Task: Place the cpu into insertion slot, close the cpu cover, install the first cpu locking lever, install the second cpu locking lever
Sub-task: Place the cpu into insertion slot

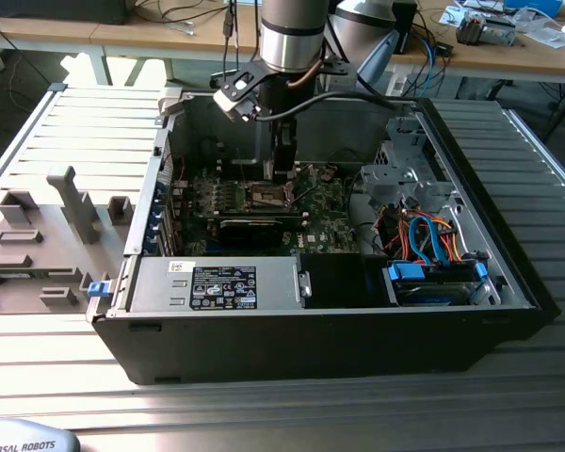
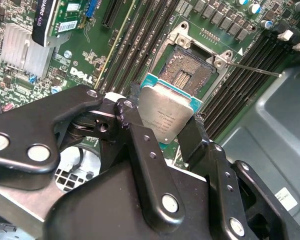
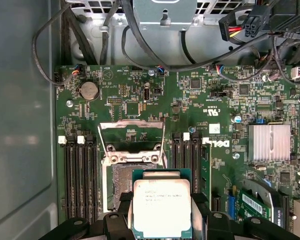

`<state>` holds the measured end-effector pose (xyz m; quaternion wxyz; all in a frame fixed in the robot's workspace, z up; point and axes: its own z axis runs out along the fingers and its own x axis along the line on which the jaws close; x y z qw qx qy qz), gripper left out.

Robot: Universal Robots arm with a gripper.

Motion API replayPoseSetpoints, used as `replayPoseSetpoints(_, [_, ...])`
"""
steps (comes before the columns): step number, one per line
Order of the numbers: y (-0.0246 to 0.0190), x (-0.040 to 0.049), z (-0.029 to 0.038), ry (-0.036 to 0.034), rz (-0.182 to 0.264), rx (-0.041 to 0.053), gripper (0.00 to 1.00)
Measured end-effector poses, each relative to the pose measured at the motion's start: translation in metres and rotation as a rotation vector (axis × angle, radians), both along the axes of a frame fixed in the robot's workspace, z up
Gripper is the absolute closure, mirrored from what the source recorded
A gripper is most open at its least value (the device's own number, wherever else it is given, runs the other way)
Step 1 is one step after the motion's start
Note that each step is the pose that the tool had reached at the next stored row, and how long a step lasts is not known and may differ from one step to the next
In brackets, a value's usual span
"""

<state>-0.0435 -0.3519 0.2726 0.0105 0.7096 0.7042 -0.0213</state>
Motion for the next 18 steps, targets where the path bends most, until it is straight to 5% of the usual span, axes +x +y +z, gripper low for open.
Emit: replayPoseSetpoints(18, [0.0,-0.0015,-0.0048,0.0001,0.0,0.0089,0.46])
